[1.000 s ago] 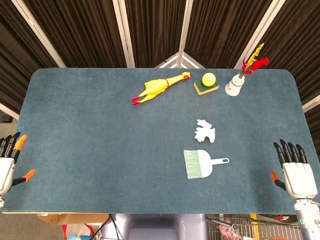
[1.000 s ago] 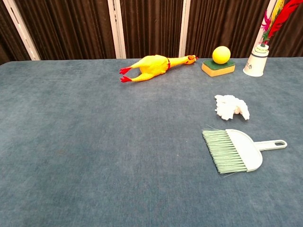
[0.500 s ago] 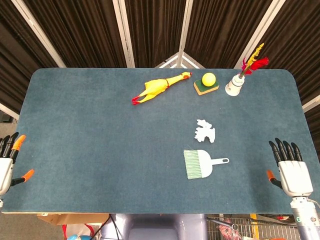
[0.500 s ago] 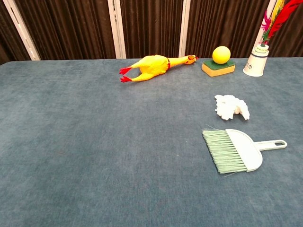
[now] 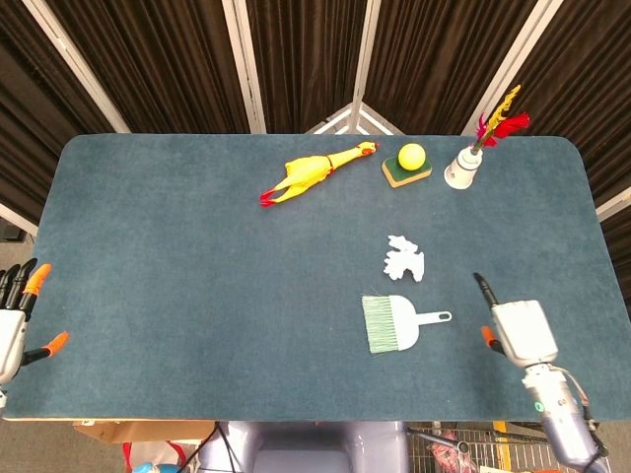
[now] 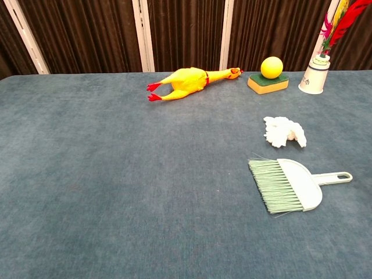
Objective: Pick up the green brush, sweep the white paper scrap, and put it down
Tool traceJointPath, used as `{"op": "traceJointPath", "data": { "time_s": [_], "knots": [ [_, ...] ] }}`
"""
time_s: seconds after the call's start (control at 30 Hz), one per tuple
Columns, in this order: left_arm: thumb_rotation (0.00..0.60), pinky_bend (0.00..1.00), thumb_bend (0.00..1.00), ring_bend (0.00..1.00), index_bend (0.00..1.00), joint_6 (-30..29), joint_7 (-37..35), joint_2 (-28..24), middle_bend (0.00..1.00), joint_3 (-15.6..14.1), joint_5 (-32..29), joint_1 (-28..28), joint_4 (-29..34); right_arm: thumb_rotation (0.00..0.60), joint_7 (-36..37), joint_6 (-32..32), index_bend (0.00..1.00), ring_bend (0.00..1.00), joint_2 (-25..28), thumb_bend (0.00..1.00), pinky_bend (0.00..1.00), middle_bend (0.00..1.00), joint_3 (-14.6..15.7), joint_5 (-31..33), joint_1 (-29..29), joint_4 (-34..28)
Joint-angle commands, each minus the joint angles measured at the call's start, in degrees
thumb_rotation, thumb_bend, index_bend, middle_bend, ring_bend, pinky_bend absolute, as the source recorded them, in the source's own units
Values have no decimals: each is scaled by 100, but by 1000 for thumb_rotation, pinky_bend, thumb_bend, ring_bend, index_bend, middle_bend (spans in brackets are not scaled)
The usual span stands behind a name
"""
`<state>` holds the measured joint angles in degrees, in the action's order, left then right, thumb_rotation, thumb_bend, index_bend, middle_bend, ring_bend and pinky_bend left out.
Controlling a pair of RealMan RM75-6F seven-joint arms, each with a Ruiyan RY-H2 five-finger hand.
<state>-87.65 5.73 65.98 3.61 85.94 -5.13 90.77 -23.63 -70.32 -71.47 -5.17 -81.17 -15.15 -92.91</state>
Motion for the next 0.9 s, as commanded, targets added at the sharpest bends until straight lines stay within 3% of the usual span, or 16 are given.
{"op": "traceJointPath", "data": {
  "time_s": [0.03,0.53,0.9],
  "knots": [
    [600,0,10,0,0,8,-25,-9,0,5,-9,-3,-4,600,-217,223,212,964,-247,342,804,901,-49,195,-179,102],
    [600,0,9,0,0,35,-62,-19,0,3,-5,-17,-14,600,-758,700,396,976,-989,343,806,917,-123,901,-557,555],
    [600,0,10,0,0,66,-56,-20,0,8,-24,-34,-13,600,-758,631,433,977,-1500,343,806,918,-63,1007,-617,932]
  ]
}}
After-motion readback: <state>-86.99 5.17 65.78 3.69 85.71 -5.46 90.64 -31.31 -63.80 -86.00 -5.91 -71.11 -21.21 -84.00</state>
